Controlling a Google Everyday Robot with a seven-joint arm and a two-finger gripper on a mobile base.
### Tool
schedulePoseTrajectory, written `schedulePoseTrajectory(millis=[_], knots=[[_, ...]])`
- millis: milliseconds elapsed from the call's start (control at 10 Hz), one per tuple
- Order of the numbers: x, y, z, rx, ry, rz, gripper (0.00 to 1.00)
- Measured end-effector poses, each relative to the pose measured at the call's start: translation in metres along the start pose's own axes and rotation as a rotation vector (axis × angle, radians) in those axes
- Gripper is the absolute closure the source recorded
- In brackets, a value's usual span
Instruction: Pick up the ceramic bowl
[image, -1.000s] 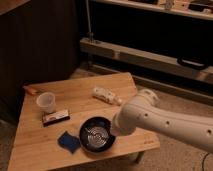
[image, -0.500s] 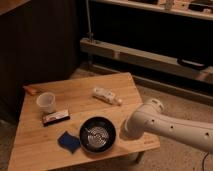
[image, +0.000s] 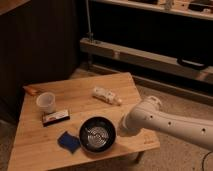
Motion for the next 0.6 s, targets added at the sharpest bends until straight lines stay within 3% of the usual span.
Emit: schedulePoseTrajectory(millis=[300, 600], knots=[[0.005, -0.031, 0.018, 0.014, -0.063, -0.076, 0.20], [0.007, -0.032, 0.022, 0.011, -0.080, -0.078, 0.20]])
